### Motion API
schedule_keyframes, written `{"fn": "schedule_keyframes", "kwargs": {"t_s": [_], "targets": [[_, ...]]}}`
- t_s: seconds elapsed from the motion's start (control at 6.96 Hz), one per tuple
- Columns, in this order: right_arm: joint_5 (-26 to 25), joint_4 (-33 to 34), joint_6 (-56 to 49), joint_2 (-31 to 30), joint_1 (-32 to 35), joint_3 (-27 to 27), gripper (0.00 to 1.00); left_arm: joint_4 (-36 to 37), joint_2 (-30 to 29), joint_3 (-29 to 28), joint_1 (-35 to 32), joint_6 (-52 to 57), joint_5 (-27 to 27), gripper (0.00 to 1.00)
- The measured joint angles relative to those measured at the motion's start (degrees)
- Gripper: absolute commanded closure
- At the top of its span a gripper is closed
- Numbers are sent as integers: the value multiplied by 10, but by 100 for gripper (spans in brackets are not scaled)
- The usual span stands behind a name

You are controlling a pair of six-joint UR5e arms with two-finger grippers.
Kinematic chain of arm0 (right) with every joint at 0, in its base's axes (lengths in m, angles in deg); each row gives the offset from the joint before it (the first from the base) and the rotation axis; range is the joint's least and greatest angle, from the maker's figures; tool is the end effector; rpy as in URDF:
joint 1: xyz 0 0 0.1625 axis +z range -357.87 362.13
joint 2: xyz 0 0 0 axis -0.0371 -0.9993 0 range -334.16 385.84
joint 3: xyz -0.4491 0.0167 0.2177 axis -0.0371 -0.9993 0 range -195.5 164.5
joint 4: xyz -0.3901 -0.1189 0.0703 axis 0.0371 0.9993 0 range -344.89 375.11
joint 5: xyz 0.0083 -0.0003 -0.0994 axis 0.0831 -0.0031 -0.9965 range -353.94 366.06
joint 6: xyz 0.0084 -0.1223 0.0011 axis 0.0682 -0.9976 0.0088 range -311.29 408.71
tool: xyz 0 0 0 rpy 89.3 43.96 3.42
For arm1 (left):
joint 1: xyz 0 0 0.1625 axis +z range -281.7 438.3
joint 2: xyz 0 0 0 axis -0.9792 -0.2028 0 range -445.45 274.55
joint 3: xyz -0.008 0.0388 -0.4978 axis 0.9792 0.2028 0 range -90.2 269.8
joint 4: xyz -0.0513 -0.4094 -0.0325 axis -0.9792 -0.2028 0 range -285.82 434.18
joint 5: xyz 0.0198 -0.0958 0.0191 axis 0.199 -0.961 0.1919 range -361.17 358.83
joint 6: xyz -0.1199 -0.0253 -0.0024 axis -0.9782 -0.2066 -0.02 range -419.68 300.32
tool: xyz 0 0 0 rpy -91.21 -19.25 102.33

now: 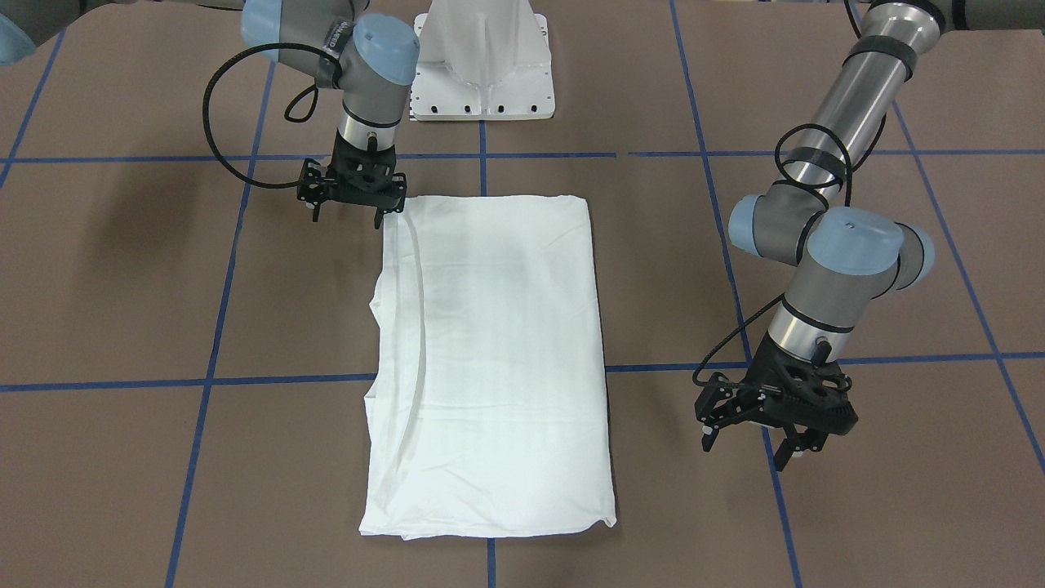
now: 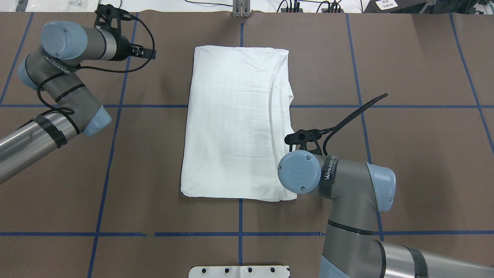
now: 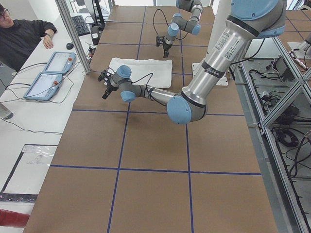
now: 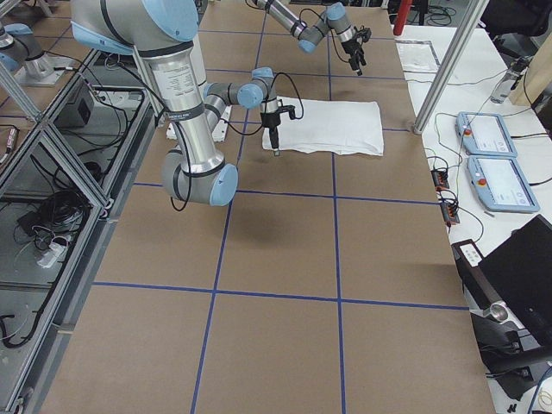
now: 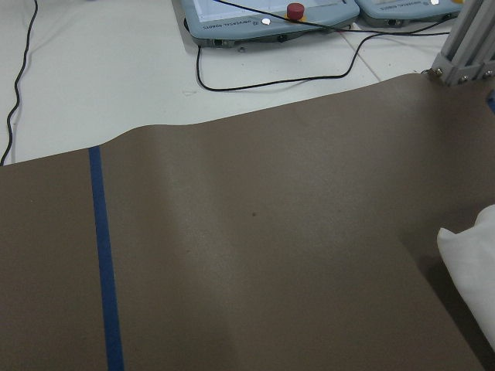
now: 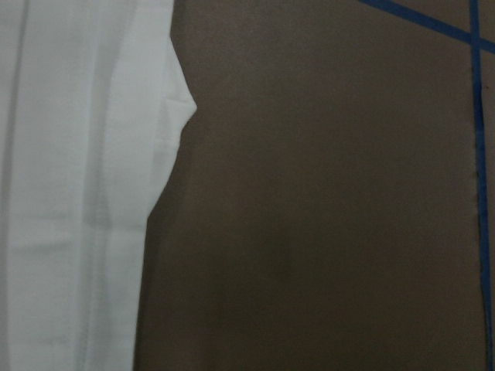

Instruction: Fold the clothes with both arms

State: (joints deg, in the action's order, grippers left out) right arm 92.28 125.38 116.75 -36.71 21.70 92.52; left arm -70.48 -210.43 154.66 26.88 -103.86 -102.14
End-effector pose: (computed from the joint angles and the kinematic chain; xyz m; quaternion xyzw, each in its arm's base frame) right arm -0.5624 -0.3500 0.3946 0.1074 -0.1925 -0.0131 0.9753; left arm 0.4279 -0.7125 0.4665 0.3452 0.4118 0.0098 0.8433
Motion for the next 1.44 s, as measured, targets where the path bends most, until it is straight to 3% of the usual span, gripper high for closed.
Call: {"fn": "schedule_keyframes", "kwargs": {"t_s": [0.29,0.58,0.86,1.44], "targets": [[0,-12,-6,-8,5,22,0,0,0,0,1,-3,0,0],[-1,-94,-3,12,11,9,0,-1,0,3,5,-9,0,0],[-2,-167,1,50,23,-55,0,-1,0,4,6,-11,0,0],[-16,-179,-6,97,44,-159,0,-1,1,7,7,-13,0,0]]}}
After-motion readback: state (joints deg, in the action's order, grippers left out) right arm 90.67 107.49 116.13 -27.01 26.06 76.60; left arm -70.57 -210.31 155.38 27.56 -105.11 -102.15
